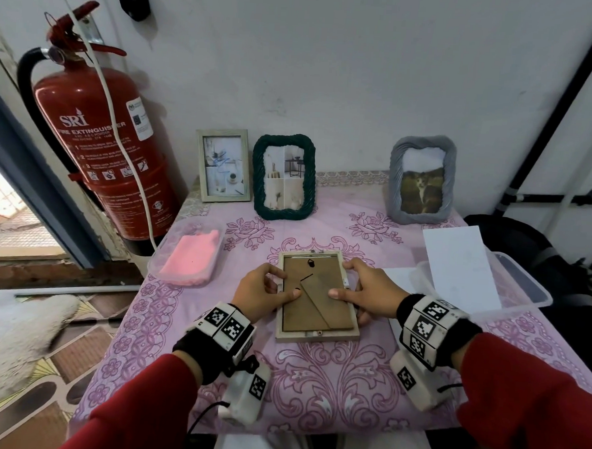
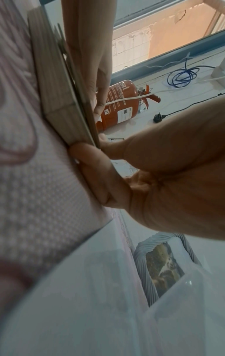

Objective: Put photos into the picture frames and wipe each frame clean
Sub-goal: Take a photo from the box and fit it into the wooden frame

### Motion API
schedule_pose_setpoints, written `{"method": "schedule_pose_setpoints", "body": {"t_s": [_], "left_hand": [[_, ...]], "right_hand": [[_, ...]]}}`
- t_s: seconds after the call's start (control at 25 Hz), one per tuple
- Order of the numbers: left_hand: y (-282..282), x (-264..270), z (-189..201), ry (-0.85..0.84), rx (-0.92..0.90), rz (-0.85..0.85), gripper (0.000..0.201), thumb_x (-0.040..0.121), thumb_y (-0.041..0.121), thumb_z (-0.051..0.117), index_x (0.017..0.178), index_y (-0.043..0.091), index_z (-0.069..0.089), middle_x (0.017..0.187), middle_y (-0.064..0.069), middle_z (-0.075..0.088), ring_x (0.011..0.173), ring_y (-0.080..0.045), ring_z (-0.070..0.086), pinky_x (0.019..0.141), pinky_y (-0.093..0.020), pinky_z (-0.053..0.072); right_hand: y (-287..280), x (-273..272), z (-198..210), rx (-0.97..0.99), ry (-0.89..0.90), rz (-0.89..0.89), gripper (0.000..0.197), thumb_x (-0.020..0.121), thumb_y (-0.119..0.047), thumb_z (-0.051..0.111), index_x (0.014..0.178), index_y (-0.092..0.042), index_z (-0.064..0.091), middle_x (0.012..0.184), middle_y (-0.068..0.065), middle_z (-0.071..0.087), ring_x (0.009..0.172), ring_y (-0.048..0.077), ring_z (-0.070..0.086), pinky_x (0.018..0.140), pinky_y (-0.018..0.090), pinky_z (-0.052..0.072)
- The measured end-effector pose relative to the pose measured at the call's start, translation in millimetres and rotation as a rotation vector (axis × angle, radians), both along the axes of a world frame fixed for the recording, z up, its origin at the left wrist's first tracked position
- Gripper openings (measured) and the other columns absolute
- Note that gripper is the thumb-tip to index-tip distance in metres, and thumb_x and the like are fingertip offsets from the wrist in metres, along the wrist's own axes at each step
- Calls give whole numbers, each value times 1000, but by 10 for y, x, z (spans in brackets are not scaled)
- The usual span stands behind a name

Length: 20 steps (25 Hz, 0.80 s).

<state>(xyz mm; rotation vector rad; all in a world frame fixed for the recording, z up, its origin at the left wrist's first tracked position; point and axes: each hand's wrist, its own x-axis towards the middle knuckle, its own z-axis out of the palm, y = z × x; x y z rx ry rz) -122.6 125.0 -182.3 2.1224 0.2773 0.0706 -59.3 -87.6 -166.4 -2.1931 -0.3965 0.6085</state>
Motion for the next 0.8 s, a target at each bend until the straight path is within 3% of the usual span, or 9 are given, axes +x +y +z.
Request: {"method": "schedule_pose_setpoints", "body": {"t_s": [0.12,0.32,0.52,0.68,0.8], "left_hand": [[37,19,30,76,8,-83,48,68,22,83,106,14,55,70,3,46,60,-9,43,64,-25,41],[25,1,27,57,30,-90,48,67,19,83,104,16,53,72,2,45,60,-9,43,63,-22,41],[63,3,93,124,34,-145,52,69,19,82,112,15,53,76,2,46,65,-10,45,68,-25,44],[116,-29,132,130,-94,-77,51,69,14,81,110,13,51,79,0,52,67,-12,52,67,-26,51],[117,-61,138,109,-90,-2,39,66,9,83,95,6,57,78,-4,57,70,-16,55,76,-32,52]], "right_hand": [[4,5,4,-24,-17,-1,65,84,-31,68,132,-15,28,86,6,56,40,16,58,37,27,51],[24,-27,24,-74,-78,23,64,84,-29,67,132,-12,29,106,15,59,63,23,59,51,34,53],[5,-50,38,-42,-46,1,68,84,-28,68,136,-14,27,97,9,53,56,15,56,45,33,54],[-11,-60,48,-6,-52,-48,63,84,-24,68,136,-13,34,79,2,54,42,6,57,38,23,48],[2,-51,74,-71,-293,-51,52,80,-19,72,126,-7,50,83,7,60,68,11,55,63,23,43]]}}
